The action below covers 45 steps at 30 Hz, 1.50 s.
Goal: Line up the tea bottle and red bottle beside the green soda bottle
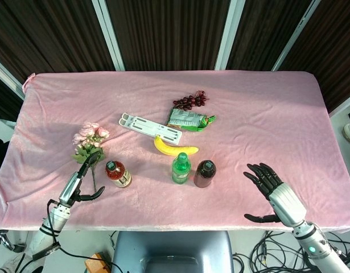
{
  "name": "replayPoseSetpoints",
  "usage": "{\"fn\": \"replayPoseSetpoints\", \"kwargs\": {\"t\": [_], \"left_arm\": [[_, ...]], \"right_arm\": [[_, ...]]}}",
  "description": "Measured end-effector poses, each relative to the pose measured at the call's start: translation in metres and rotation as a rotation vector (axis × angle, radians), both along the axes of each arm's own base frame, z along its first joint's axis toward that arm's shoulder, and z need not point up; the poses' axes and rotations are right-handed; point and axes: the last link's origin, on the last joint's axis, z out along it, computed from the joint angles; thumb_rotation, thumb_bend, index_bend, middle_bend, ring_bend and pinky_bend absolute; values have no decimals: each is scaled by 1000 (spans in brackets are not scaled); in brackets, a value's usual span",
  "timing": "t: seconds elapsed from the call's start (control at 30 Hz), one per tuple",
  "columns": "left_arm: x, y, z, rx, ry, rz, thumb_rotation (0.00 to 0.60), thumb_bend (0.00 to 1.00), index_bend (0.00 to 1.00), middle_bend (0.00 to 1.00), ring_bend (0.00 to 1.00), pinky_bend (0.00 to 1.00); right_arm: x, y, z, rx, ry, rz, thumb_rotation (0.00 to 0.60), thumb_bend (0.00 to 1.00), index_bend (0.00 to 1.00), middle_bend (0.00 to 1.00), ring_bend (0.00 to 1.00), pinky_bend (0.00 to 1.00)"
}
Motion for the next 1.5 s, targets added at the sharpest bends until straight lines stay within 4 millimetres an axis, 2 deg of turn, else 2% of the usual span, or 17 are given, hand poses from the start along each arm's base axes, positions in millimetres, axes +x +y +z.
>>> {"fn": "replayPoseSetpoints", "kwargs": {"t": [0.53, 0.7, 0.97, 1.1, 1.23, 1.3, 1.37, 1.5], "left_arm": [[8, 18, -30, -95, 41, 21, 600, 308, 1, 4, 0, 31], [12, 27, -37, -120, 59, 29, 600, 309, 132, 81, 10, 72], [21, 35, -49, -168, 89, 18, 600, 306, 143, 114, 37, 117], [23, 36, -50, -162, 96, 23, 600, 306, 197, 234, 108, 181], [23, 41, -51, -144, 89, 51, 600, 328, 451, 482, 321, 323], [23, 42, -51, -138, 82, 68, 600, 369, 534, 573, 390, 378], [24, 44, -51, -134, 71, 85, 600, 417, 575, 616, 425, 412], [28, 45, -52, -117, 68, 86, 600, 472, 605, 638, 440, 447]], "right_arm": [[-1, 4, 2, 17, -11, 1, 600, 222, 0, 0, 0, 112], [-1, 5, 3, 27, -13, 0, 600, 222, 0, 0, 0, 112], [-3, 7, 5, 23, -17, -7, 600, 221, 0, 0, 0, 112], [-3, 8, 5, 30, -20, -4, 600, 221, 0, 0, 0, 112], [-3, 8, 5, 39, -21, -3, 600, 221, 0, 0, 0, 112], [-3, 9, 5, 43, -21, -1, 600, 221, 0, 0, 0, 112], [-2, 9, 4, 48, -20, 0, 600, 221, 0, 0, 0, 112], [-2, 9, 3, 57, -17, 0, 600, 221, 0, 0, 0, 112]]}}
